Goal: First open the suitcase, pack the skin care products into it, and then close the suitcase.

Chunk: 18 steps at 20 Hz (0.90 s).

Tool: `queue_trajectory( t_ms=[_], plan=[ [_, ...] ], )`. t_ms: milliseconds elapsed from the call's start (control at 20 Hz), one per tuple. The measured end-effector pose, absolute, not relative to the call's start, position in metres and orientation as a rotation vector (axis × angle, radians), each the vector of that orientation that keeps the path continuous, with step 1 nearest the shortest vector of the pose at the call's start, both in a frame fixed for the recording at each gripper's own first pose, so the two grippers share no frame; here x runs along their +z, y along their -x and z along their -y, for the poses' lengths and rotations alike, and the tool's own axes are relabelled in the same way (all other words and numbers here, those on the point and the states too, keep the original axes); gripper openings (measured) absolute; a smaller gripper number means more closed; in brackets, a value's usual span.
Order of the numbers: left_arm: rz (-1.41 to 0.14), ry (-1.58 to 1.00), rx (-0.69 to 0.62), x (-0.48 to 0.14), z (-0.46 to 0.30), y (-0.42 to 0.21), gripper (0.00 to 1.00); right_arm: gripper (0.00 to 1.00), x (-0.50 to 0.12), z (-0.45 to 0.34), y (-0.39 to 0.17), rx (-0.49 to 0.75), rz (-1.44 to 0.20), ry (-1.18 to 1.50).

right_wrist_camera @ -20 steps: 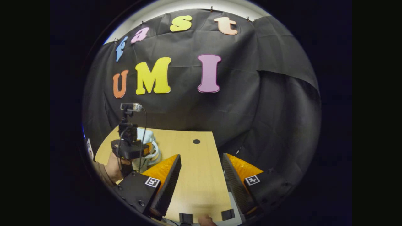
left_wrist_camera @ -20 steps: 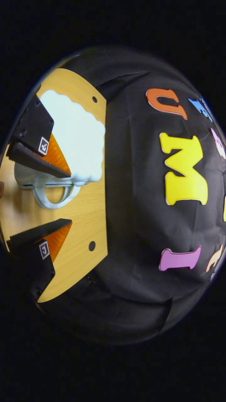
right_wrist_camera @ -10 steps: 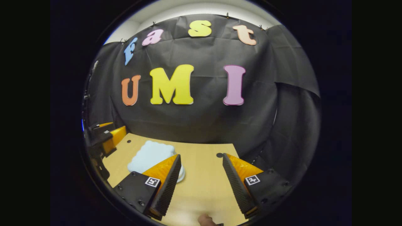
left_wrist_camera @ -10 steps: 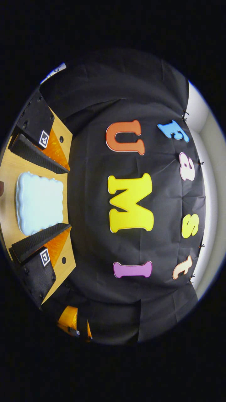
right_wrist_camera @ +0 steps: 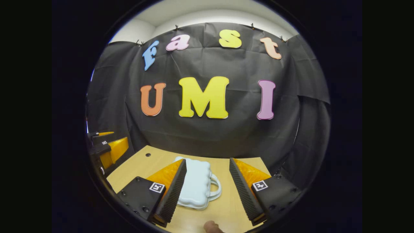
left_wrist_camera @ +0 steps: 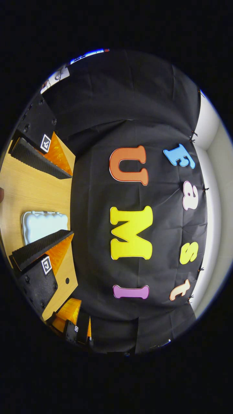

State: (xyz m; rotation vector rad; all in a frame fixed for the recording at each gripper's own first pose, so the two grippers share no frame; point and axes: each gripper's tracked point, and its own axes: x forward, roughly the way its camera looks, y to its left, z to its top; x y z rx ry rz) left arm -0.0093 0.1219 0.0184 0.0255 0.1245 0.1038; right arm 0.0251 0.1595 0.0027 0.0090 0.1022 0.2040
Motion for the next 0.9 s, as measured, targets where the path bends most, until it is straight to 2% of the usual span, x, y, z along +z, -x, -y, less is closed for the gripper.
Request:
queue_trajectory(
  t_ms=[150,200,250,450,900],
  plan=[
    [-0.151,-0.011,0.078,0.009,-0.128,0.007,1.00,0.80,0.006,-0.177,-0.020,0.202,-0.090,0.015],
    [-0.145,-0.008,0.067,0.011,-0.129,0.006,1.00,0.77,0.006,-0.181,-0.019,0.199,-0.089,0.026],
    [-0.135,-0.007,0.050,0.014,-0.127,0.004,1.00,0.80,0.008,-0.184,-0.017,0.195,-0.085,0.038],
    [-0.094,-0.024,0.006,0.024,-0.124,0.001,1.00,0.79,0.014,-0.195,-0.016,0.187,-0.060,0.060],
    [-0.095,-0.015,-0.044,0.023,-0.111,-0.009,1.00,0.78,0.013,-0.183,-0.011,0.152,-0.062,0.075]
  ],
)
